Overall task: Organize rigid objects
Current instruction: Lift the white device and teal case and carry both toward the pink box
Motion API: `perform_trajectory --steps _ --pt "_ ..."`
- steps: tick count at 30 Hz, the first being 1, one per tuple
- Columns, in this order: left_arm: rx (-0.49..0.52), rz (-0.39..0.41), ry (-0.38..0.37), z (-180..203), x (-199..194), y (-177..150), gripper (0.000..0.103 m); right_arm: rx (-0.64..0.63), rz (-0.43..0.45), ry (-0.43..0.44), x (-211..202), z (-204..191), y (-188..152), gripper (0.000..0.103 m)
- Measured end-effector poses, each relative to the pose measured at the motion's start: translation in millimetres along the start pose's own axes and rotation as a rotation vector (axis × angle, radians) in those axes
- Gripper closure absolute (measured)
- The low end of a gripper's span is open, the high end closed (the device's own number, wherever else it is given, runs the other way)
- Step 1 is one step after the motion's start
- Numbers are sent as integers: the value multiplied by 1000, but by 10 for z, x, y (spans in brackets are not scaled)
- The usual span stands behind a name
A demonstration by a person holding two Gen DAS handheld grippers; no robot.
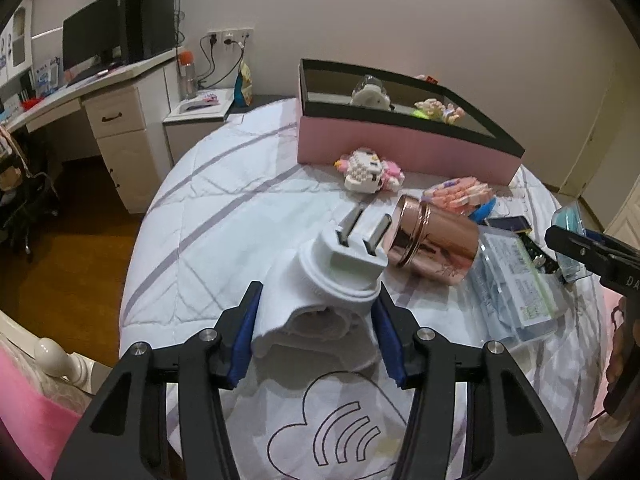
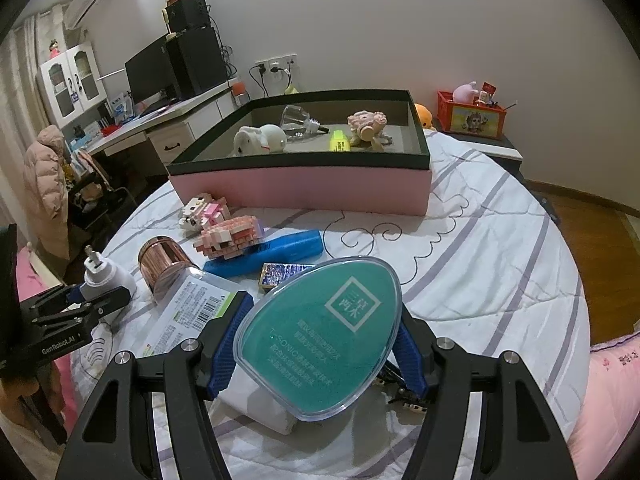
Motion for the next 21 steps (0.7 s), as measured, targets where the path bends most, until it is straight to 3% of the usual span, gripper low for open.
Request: perform_trajectory --steps 11,21 --pt "-17 25 -30 7 -149 73 50 -14 17 10 -74 -51 68 36" --pt "43 153 -78 315 -539 519 50 -57 52 19 -187 -162 286 36"
Point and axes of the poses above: each gripper's, at about its wrist camera, not at the fingertips, and x roughly the way its jaws point, z to its right, y to its top, the point moved 2 cm from there along x, roughly the way its jaws point, and after that the axes turned 10 degrees about y, right-handed, at the moved point
